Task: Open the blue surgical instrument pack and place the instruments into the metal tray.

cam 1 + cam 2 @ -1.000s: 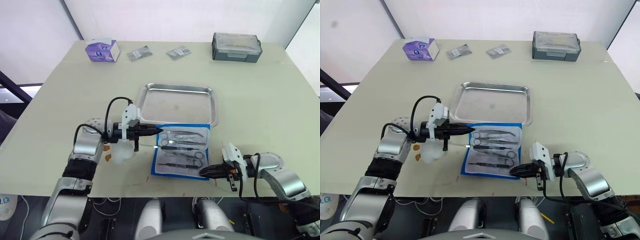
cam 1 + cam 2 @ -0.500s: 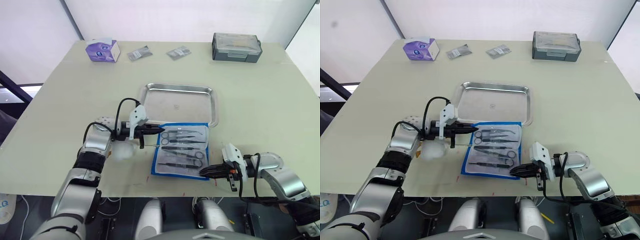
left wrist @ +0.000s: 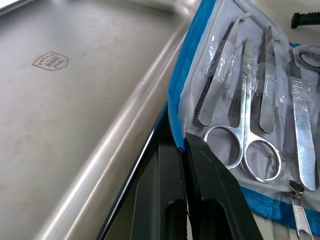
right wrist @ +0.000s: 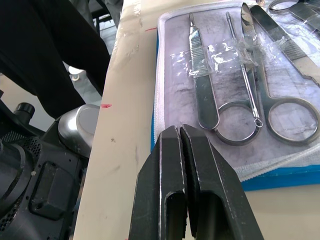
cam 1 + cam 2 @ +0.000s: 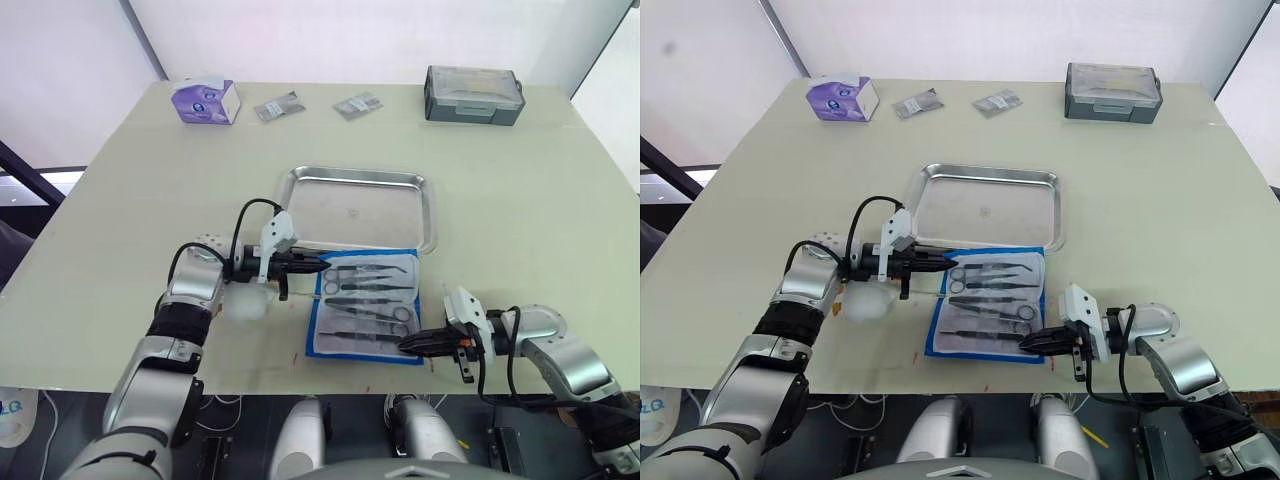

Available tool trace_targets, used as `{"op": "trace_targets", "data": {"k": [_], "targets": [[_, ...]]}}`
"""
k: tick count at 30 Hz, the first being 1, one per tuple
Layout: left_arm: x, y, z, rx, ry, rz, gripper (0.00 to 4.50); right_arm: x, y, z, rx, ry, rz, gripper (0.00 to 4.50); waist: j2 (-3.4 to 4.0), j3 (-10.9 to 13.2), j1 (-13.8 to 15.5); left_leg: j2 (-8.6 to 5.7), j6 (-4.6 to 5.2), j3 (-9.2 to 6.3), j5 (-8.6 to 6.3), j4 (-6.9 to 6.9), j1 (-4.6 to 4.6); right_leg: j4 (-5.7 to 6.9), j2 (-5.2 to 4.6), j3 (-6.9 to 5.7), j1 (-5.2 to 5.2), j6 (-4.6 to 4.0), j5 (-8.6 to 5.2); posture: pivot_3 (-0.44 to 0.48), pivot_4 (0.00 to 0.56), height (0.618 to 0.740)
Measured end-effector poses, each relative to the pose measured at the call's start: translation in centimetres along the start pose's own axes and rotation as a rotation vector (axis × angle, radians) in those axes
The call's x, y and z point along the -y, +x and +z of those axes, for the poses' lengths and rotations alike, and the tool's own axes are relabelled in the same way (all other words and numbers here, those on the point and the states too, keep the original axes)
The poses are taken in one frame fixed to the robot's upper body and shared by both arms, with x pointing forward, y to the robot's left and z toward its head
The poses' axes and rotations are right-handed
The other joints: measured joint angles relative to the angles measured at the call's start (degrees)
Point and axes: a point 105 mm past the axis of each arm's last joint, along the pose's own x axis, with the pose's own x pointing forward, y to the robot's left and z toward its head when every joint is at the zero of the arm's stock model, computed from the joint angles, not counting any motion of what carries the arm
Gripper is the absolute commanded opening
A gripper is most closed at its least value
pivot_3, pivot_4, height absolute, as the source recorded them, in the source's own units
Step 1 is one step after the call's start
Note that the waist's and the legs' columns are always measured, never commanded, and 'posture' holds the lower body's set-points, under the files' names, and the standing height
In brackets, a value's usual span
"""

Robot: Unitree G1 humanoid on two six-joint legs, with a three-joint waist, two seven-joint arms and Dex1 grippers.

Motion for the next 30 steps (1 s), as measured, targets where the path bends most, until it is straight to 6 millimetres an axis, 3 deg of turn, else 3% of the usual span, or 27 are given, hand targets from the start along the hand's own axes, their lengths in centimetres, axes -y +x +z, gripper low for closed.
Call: {"op": "trace_targets", "data": {"k": [8,30], "targets": [[0.7,-0.2,-0.2,-0.023,-0.02,-0.045,0.0,-0.2,-0.2,0.2,0.001,0.007,0.013,0.08,0.0,0.0,-0.2,0.0,0.0,-0.01,0.0,0.0,0.0,0.0,0.0,0.0,0.0,0.0,0.0,0.0,0.15,0.731],[-0.9,-0.4,-0.3,-0.029,0.032,-0.018,0.0,-0.4,-0.4,0.0,-0.007,0.007,0.009,0.08,0.0,0.0,-0.4,-0.01,0.0,-0.05,0.0,0.02,0.03,0.1,0.02,-0.02,0.0,0.0,0.0,0.0,0.15,0.731]]}}
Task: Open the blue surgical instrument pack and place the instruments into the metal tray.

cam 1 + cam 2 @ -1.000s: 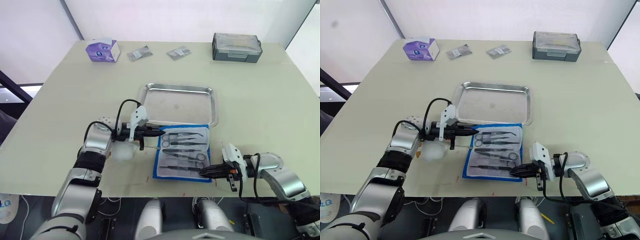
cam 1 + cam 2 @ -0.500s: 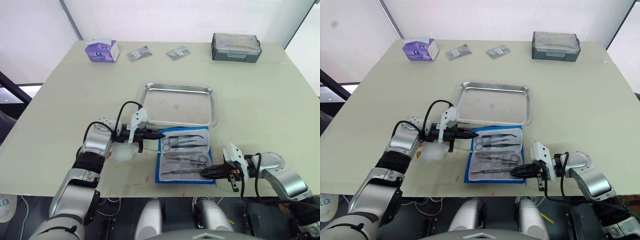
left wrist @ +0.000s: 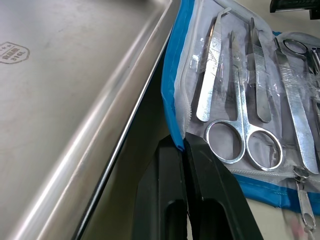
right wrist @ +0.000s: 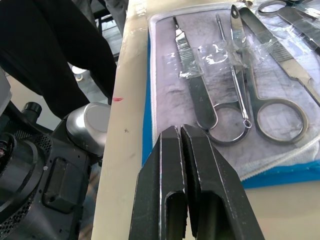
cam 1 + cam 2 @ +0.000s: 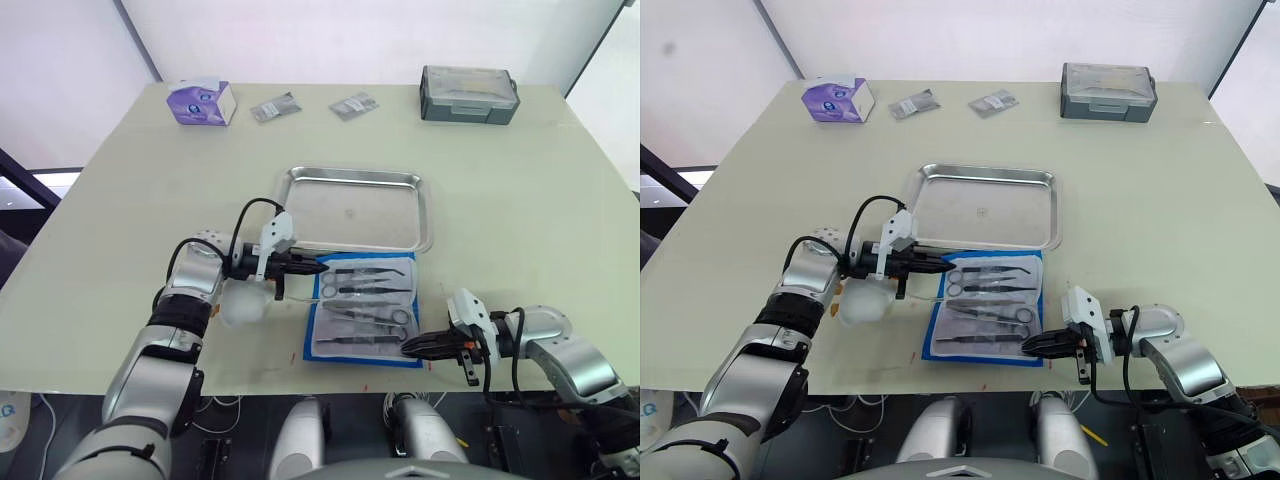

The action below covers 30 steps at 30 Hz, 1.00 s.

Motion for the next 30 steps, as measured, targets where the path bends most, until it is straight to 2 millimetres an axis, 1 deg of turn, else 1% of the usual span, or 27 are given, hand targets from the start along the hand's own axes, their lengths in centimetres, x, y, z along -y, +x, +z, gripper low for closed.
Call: {"op": "trace_targets", "data": {"k": [5,17,30], "targets": [[-0.34,0.14,0.14,-0.003,0.018,0.003,0.0,0.03,0.01,0.05,0.002,-0.006,-0.003,0.08,0.0,0.0,0.1,0.0,0.0,0.0,0.0,0.0,0.0,0.0,0.0,0.0,0.0,0.0,0.0,0.0,0.15,0.731],[-0.44,0.15,0.12,-0.001,0.034,0.006,0.0,0.1,0.03,-0.1,-0.01,-0.041,-0.017,0.08,0.0,0.0,0.1,0.0,0.0,0.0,0.0,0.01,0.01,0.01,0.0,0.0,0.0,0.0,0.0,0.0,0.15,0.731],[-0.28,-0.03,0.19,0.029,-0.004,0.017,0.0,0.14,0.1,-0.24,-0.005,-0.047,-0.018,0.08,0.0,0.0,0.0,0.0,0.0,-0.01,0.0,0.01,0.0,0.01,0.0,0.0,0.0,0.0,0.0,0.0,0.15,0.731]]}}
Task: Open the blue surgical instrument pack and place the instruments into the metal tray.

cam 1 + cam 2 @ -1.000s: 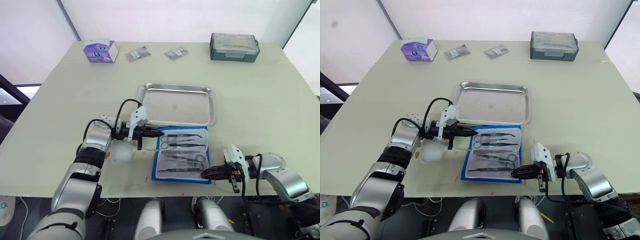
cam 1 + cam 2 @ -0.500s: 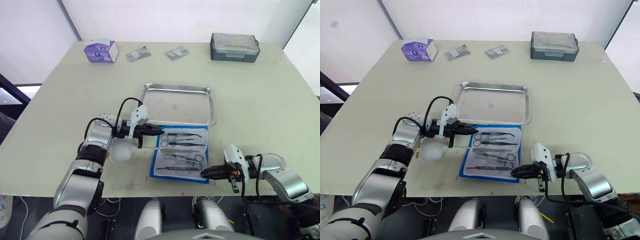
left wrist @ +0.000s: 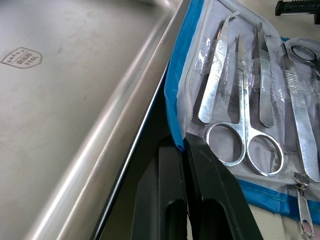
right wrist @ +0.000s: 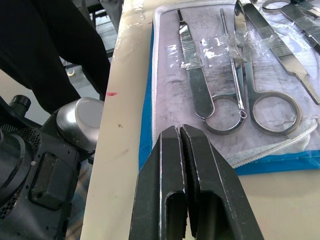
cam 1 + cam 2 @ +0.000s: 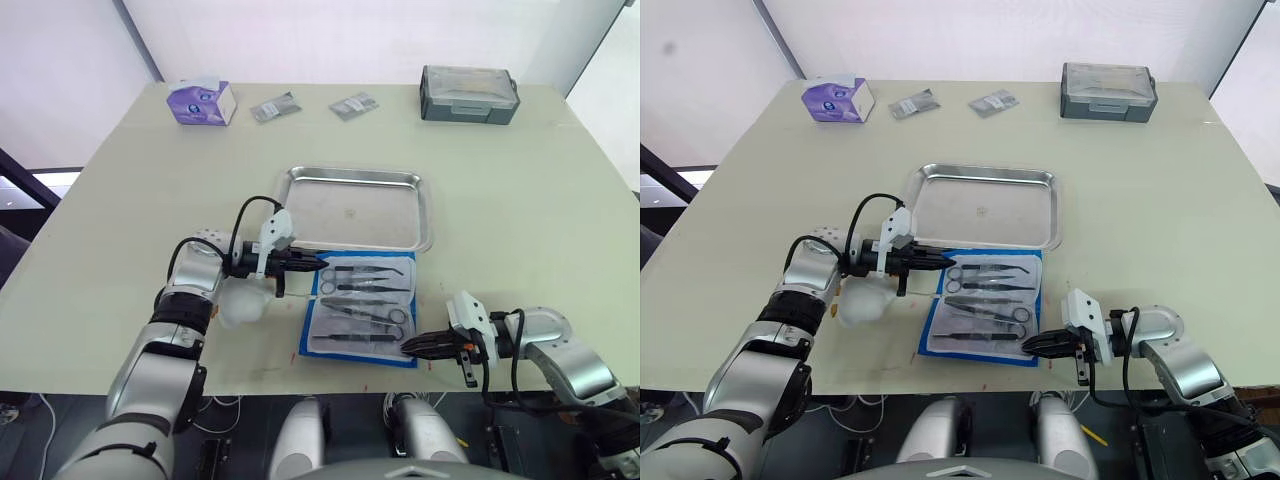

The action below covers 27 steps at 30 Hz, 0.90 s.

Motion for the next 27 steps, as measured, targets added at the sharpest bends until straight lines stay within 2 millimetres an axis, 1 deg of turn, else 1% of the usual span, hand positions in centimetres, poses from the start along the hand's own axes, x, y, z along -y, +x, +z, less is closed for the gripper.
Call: {"op": "trace_targets", "data": {"k": [1,2,3,4,5,6,7,8,9,10,11,20,27], "targets": [[0.0,0.0,0.0,0.001,0.001,0.003,0.0,0.0,0.0,0.0,0.001,0.001,0.0,0.08,0.0,0.0,0.0,0.0,0.0,0.0,0.0,0.0,0.0,0.0,0.0,0.0,0.0,0.0,0.0,0.0,0.15,0.731],[0.0,0.0,0.0,0.001,0.001,0.003,0.3,0.0,0.0,0.0,0.001,0.001,-0.001,0.03,0.0,0.0,0.0,0.0,0.0,0.0,0.0,0.0,0.0,0.0,0.0,0.0,0.0,0.0,0.0,0.0,0.15,0.731],[-0.1,-0.1,0.0,0.008,-0.004,0.012,0.71,0.0,0.0,0.0,0.002,0.001,-0.001,0.0,0.0,0.0,0.0,0.0,0.0,0.0,0.0,0.0,0.0,0.0,0.0,0.0,0.0,0.0,0.0,0.0,0.15,0.731],[-0.1,-0.2,0.0,0.011,-0.006,0.019,0.8,0.0,0.0,0.0,0.003,0.001,-0.001,0.0,0.0,0.0,0.0,0.0,0.0,0.0,0.0,0.0,0.0,0.0,0.0,0.0,0.0,0.0,0.0,0.0,0.15,0.731],[-0.2,-0.3,0.0,0.019,-0.014,0.025,1.27,0.0,0.0,0.0,0.003,0.001,-0.001,0.0,0.0,0.0,-0.1,0.0,0.0,0.0,0.0,0.0,0.0,0.0,0.0,0.0,0.0,0.0,0.0,0.0,0.15,0.731],[-0.1,-0.4,0.0,0.027,-0.026,0.028,1.39,0.0,0.0,0.0,0.003,0.002,-0.001,0.0,0.0,0.0,0.0,0.0,0.0,-0.01,0.0,0.0,0.0,0.0,0.0,0.0,0.0,0.0,0.0,0.0,0.15,0.731],[-0.1,-0.4,-0.1,0.028,-0.028,0.031,2.04,0.0,0.0,0.0,0.004,0.001,-0.001,0.0,0.0,0.0,0.0,0.0,0.0,-0.01,0.0,0.0,-0.01,-0.01,0.0,-0.01,0.0,0.0,0.0,0.0,0.15,0.731],[-0.1,-0.4,-0.1,0.028,-0.028,0.035,2.29,0.0,0.1,0.0,0.005,0.001,-0.001,0.0,-0.01,0.0,0.0,0.0,0.0,-0.01,0.0,0.0,-0.01,-0.01,0.0,-0.01,0.0,0.0,0.0,0.0,0.15,0.731],[-0.2,-0.4,-0.1,0.028,-0.026,0.041,2.71,0.0,0.1,0.0,0.006,0.001,0.0,0.0,-0.01,0.0,0.1,0.0,0.0,-0.01,0.0,0.0,-0.02,-0.02,-0.01,-0.01,0.0,0.0,0.0,0.0,0.15,0.731],[-0.3,-0.5,-0.1,0.029,-0.025,0.05,3.02,0.0,0.1,0.0,0.007,0.002,0.0,0.0,-0.01,0.0,0.1,0.0,0.0,-0.01,0.0,0.0,-0.02,-0.02,-0.01,-0.01,0.0,0.0,0.0,0.0,0.15,0.731],[-0.4,-0.5,-0.1,0.03,-0.025,0.056,3.51,0.0,0.1,0.0,0.008,0.001,0.0,0.0,-0.01,0.0,0.1,0.0,0.0,-0.01,0.0,0.0,-0.02,-0.03,-0.01,-0.01,0.0,0.0,0.0,0.0,0.15,0.731],[-0.5,-0.6,0.0,0.032,-0.021,0.071,3.51,0.0,0.2,0.1,0.011,0.001,0.001,0.0,-0.01,0.0,0.1,0.0,0.0,-0.01,0.0,0.0,-0.03,-0.03,-0.01,-0.02,0.0,0.0,0.0,0.0,0.15,0.731],[-0.9,-1.1,0.4,0.07,-0.025,0.103,3.51,0.0,0.2,0.1,0.011,0.001,0.0,0.0,-0.01,0.0,0.1,0.0,0.0,-0.02,0.0,0.0,-0.03,-0.03,-0.01,-0.03,0.0,0.0,0.0,0.0,0.15,0.731]]}}
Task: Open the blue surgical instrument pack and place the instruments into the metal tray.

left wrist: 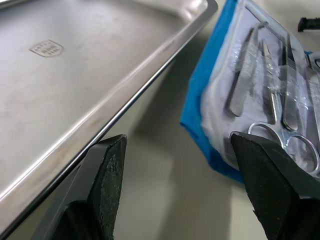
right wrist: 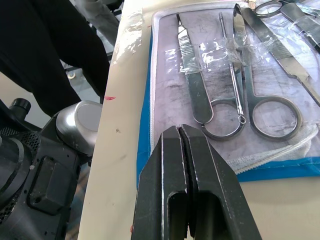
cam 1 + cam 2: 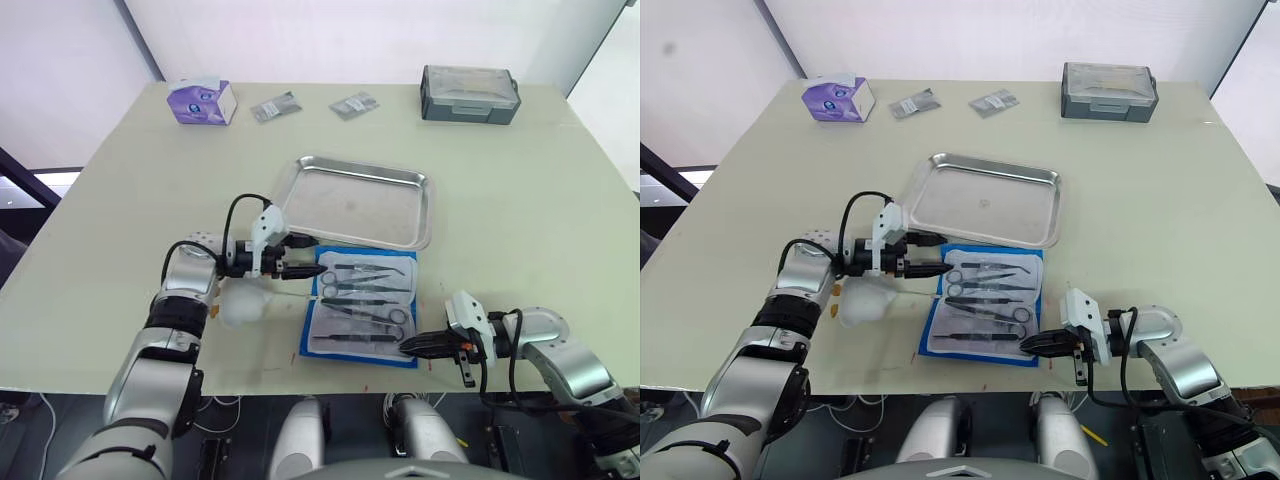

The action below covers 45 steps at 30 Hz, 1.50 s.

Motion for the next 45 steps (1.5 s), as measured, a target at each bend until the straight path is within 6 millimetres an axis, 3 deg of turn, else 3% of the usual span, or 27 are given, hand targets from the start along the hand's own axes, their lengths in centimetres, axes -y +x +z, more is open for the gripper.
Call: {"op": "trace_targets", "data": {"k": [10,18,21,29,35,45], "targets": [[1.1,-1.3,1.2,0.093,0.009,-0.035,3.51,0.0,0.0,0.3,0.014,-0.003,-0.019,0.0,0.0,0.0,0.0,0.0,0.0,-0.01,0.0,0.0,-0.01,0.0,-0.01,0.0,0.0,0.0,0.0,0.0,0.15,0.731],[1.8,-2.7,2.1,0.148,0.024,-0.028,3.51,0.2,-1.1,2.3,0.102,-0.019,-0.084,0.0,-0.01,0.0,0.0,0.0,0.0,-0.03,0.0,0.0,-0.01,0.0,-0.01,-0.01,0.0,0.0,0.0,0.0,0.15,0.731],[2.5,-3.4,2.3,0.164,0.032,-0.031,3.55,0.6,-1.9,3.7,0.144,-0.03,-0.126,0.74,-0.01,0.0,-0.1,0.01,0.0,-0.08,0.0,-0.01,-0.01,0.0,-0.02,0.01,-0.01,0.0,0.0,0.0,0.15,0.731],[3.6,-4.4,3.1,0.203,0.059,-0.041,3.55,1.5,-2.5,5.0,0.151,-0.076,-0.185,4.29,-0.02,0.0,0.0,0.01,0.0,-0.06,0.0,-0.01,-0.03,-0.03,-0.03,-0.03,0.0,0.0,0.0,0.0,0.15,0.731],[5.3,-5.2,3.4,0.192,0.113,-0.08,3.55,1.7,-2.1,4.8,0.11,-0.141,-0.203,4.44,-0.02,0.0,-0.1,0.01,0.0,-0.04,0.0,-0.02,-0.02,-0.02,-0.02,-0.02,-0.01,-0.01,0.0,0.0,0.15,0.731],[6.5,-5.7,4.2,0.21,0.154,-0.098,3.55,4.0,-1.2,3.9,0.121,-0.212,-0.279,4.44,-0.03,0.0,-0.1,0.01,0.0,0.0,0.0,-0.03,-0.01,-0.04,-0.03,-0.01,-0.01,-0.01,0.0,0.0,0.15,0.731]]}}
